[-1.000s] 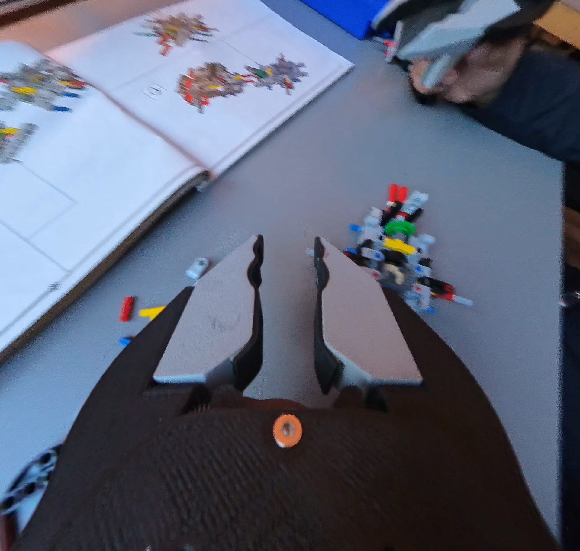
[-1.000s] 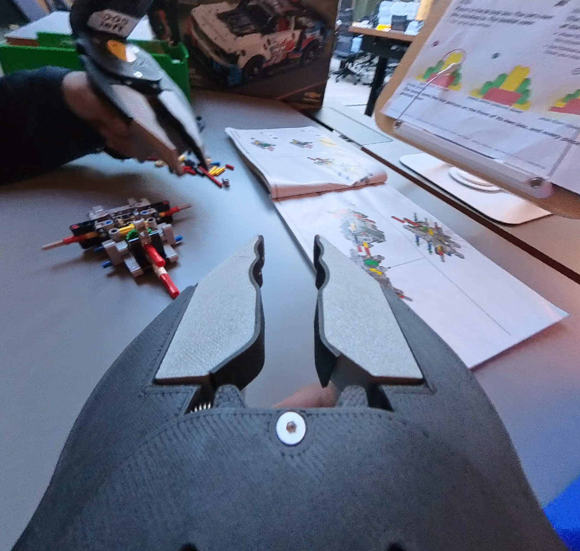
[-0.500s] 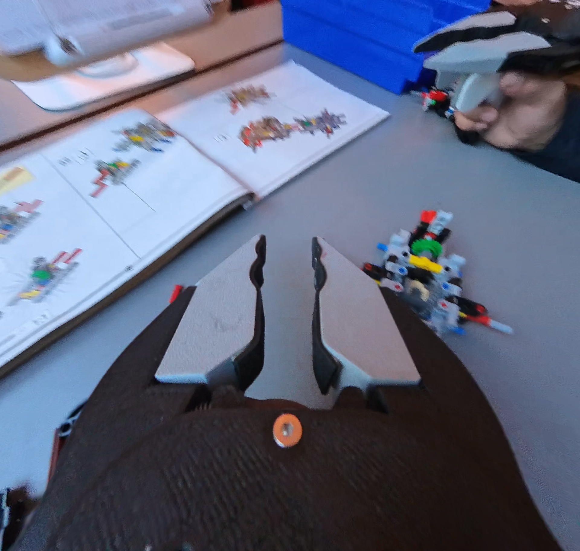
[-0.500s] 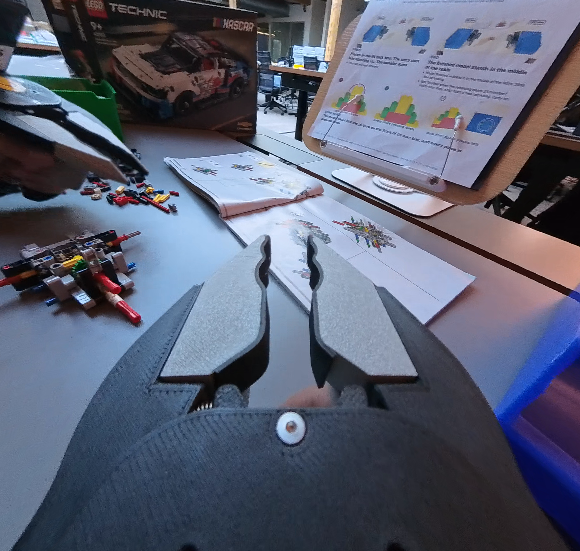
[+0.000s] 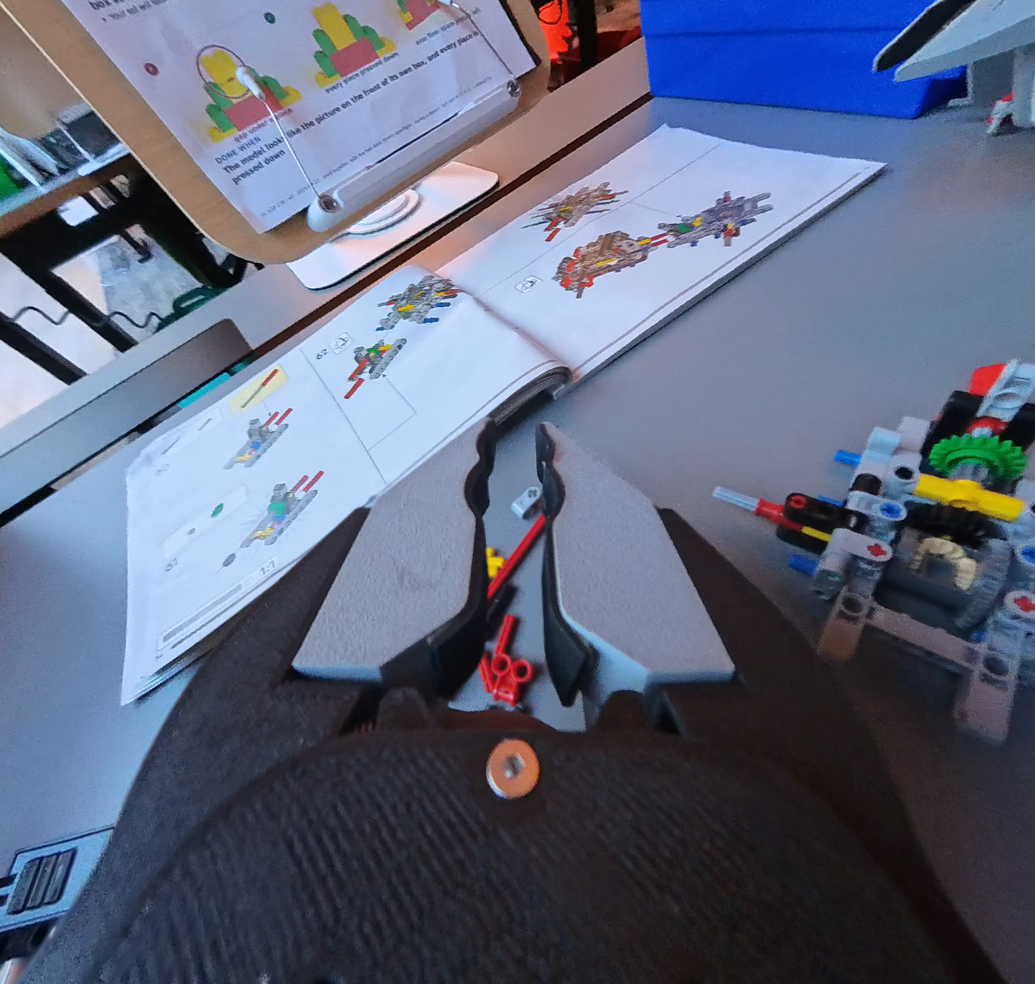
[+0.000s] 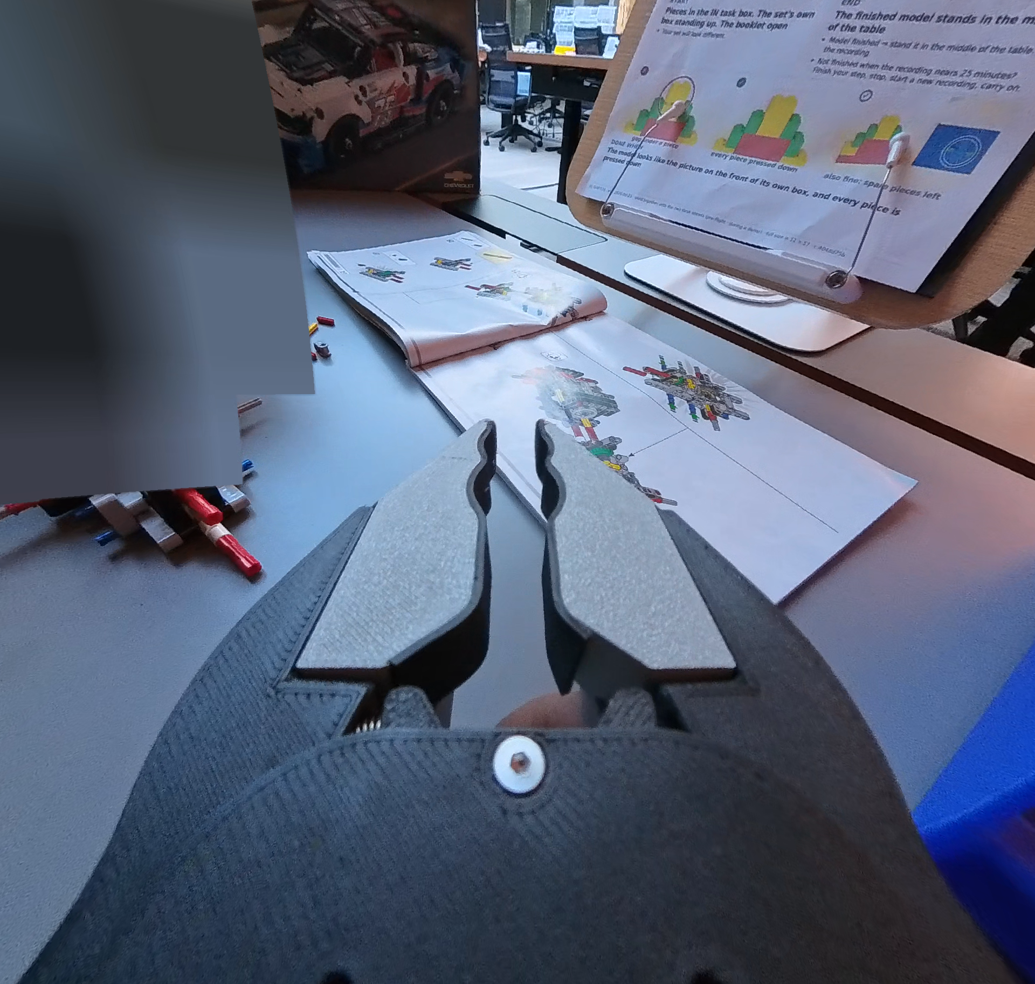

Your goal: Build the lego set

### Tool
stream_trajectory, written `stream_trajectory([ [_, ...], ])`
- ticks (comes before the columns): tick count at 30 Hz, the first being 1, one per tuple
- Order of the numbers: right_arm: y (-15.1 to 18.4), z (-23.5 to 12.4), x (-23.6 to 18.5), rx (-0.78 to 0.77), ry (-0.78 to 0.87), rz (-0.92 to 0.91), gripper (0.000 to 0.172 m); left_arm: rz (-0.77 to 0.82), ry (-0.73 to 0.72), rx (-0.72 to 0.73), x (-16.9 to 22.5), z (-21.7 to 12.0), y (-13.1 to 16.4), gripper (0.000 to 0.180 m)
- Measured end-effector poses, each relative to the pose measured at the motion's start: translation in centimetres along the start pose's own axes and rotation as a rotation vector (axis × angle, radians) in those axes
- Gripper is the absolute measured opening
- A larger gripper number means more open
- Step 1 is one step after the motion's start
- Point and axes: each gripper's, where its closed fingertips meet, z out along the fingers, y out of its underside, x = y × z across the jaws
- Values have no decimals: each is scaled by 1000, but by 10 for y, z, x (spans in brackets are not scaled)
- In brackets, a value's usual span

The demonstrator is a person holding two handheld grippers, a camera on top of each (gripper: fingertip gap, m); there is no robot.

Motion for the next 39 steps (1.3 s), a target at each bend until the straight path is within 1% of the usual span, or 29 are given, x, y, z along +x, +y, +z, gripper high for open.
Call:
stream_trajectory([
  [12,-3,-1,-1,26,-18,28,8,53,-1,-29,6,4,3,12],
  [22,-4,-2,-2,30,-49,65,8,-20,26,-20,1,4,4,12],
  [28,-5,-3,-1,42,-52,96,8,-16,28,-20,1,4,4,13],
  [39,-5,-3,-2,44,-56,100,8,-17,30,-17,2,4,4,13],
])
